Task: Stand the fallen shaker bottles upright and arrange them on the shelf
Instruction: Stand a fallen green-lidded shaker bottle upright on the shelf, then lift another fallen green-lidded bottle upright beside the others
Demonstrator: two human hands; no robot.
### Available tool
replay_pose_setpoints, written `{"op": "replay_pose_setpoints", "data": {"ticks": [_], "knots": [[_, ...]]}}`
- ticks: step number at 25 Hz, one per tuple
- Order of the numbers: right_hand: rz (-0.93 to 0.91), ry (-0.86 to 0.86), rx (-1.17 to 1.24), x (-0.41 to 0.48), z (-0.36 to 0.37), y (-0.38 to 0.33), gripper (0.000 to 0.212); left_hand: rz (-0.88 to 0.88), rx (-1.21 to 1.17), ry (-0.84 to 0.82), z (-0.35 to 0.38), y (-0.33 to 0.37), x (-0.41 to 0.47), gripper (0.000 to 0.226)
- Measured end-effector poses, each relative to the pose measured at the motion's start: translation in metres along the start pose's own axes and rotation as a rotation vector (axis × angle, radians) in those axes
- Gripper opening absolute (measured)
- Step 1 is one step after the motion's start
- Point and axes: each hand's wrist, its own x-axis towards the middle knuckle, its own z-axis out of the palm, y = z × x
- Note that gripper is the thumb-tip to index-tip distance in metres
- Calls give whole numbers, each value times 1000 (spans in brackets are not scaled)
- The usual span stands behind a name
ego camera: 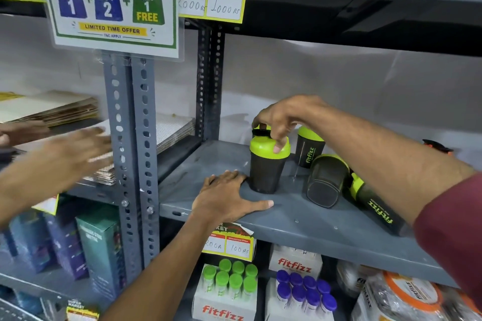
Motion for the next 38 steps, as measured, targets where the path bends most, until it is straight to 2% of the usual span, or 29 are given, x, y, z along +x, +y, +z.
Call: {"op": "replay_pose_setpoints", "data": {"ticks": [7, 13, 16, 18, 20, 22, 24, 26, 28, 30, 32, 35, 38], "knots": [[-285, 156, -103, -12, 20, -4, 81, -8, 4, 6, 0, 0, 0, 110], [-401, 350, -213, -16, 37, -3, 72, -7, 0, 15, 0, 0, 1, 108], [-410, 494, -152, -19, 47, 8, 91, -22, 4, 4, -2, 2, 1, 112], [-345, 612, -51, -29, 53, 25, 108, -55, -23, 14, -5, 4, -3, 111], [-229, 680, 138, -43, 63, 44, 110, -101, -57, 79, -8, 7, -10, 112], [-125, 724, 300, -59, 80, 66, 99, -97, -67, 246, -7, 11, -20, 104], [-9, 767, 385, -70, 102, 87, 79, 19, -105, 467, 0, 18, -32, 83], [116, 801, 520, -75, 122, 105, 60, 171, -148, 559, 8, 39, -39, 65], [221, 779, 681, -74, 133, 114, 52, 298, -95, 500, 17, 71, -40, 56], [302, 715, 760, -71, 140, 113, 53, 330, -48, 408, 24, 106, -35, 56], [361, 648, 705, -66, 147, 110, 59, 236, -59, 299, 32, 130, -27, 62], [457, 506, 491, -54, 158, 104, 75, 64, -55, 141, 44, 138, -20, 75], [487, 373, 410, -38, 163, 103, 92, 35, -97, 124, 49, 133, -16, 74]]}}
